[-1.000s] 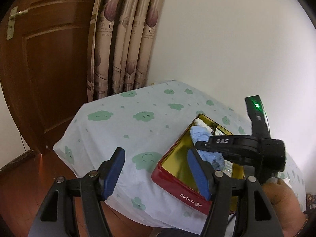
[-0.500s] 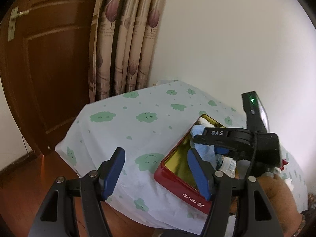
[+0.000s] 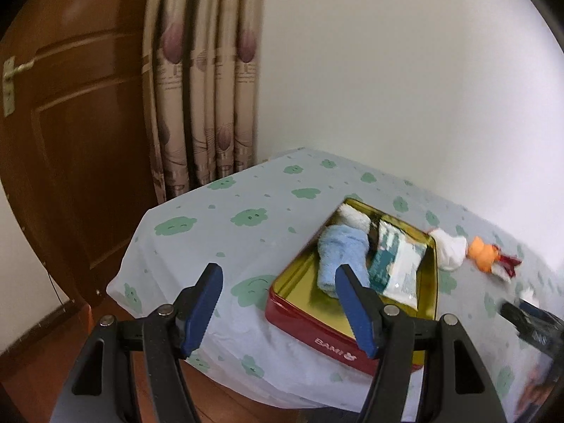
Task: Organize soft objects
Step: 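Release the wipe packet in the tin while the right drops the blue sock there, then grasp the white knit glove with the left gripper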
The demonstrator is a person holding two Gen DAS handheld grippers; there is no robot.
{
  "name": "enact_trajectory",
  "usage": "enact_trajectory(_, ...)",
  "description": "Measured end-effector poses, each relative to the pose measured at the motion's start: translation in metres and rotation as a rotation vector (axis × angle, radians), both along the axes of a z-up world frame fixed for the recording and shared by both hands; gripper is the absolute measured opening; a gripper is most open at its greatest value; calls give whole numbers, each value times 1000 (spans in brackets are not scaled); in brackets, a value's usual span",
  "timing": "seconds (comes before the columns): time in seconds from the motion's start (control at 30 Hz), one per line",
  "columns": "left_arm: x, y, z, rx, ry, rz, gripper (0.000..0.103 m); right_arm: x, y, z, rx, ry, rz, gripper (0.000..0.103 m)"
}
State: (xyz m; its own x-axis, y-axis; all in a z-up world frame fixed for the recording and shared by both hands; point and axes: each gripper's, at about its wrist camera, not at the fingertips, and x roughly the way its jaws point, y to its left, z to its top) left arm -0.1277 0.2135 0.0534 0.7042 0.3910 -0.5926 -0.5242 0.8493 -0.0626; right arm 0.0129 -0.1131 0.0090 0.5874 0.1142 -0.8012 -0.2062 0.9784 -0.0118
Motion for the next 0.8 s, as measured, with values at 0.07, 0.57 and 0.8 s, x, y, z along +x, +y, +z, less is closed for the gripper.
enact_trajectory(0.07, 3, -12, 0, 29, 11, -31, 68, -8, -57, -4, -24, 23, -111, 73)
enact_trajectory(0.57, 81, -152, 18, -7, 117, -538, 69, -24, -242, -9, -12, 24, -425, 84)
enact_trajectory(0.8, 167, -215, 16, 201, 185, -671, 70, -23, -236, -10, 58, 14, -361, 88)
